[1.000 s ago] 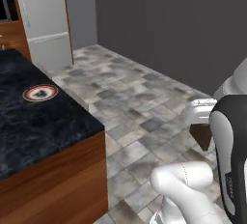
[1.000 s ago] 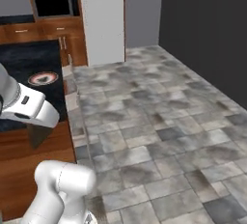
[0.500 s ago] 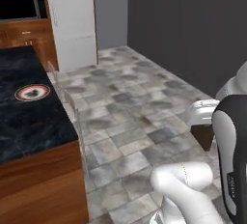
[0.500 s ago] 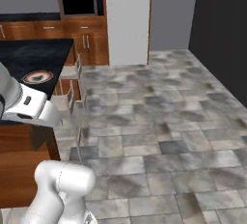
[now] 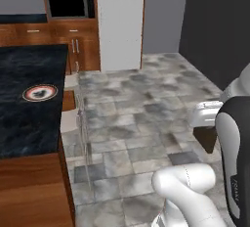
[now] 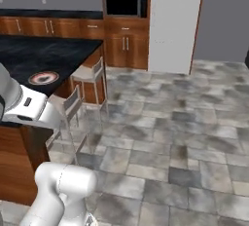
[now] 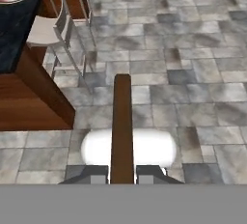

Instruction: Start the toaster. Once the lever pops up, take the bread to the plate on the dining counter.

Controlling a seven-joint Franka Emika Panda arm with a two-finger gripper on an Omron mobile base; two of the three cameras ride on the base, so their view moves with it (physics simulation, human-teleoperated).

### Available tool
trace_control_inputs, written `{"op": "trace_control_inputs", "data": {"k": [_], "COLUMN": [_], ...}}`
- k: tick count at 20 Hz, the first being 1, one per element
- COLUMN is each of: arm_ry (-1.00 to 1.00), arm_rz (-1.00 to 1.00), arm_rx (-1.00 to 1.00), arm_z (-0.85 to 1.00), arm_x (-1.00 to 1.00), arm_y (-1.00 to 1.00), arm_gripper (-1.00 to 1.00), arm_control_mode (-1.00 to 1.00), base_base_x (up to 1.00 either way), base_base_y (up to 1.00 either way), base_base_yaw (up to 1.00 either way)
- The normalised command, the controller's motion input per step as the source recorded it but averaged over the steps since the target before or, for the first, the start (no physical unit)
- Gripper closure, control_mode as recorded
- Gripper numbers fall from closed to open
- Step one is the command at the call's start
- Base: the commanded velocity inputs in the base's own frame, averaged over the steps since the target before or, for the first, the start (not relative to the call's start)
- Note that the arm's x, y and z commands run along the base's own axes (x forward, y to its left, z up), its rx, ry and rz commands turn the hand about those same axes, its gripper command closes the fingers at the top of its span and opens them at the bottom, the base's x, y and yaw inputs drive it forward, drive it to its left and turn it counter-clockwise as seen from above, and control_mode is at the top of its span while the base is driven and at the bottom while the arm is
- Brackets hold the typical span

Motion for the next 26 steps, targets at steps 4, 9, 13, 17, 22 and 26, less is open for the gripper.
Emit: {"op": "trace_control_inputs", "data": {"k": [4,9,13,17,22,26], "arm_ry": [0.0,0.0,0.0,0.0,0.0,0.0], "arm_rz": [0.0,0.0,0.0,0.0,0.0,0.0], "arm_rx": [0.0,0.0,0.0,0.0,0.0,0.0], "arm_z": [0.0,0.0,0.0,0.0,0.0,0.0], "arm_x": [0.0,0.0,0.0,0.0,0.0,0.0], "arm_y": [0.0,0.0,0.0,0.0,0.0,0.0], "arm_gripper": [1.0,1.0,1.0,1.0,1.0,1.0], "arm_control_mode": [1.0,1.0,1.0,1.0,1.0,1.0], "base_base_x": [0.77,0.8,0.82,0.72,0.53,0.44], "base_base_y": [-0.6,-0.55,-0.54,-0.56,-0.54,-0.47], "base_base_yaw": [0.6,0.62,0.61,0.62,0.65,0.63]}}
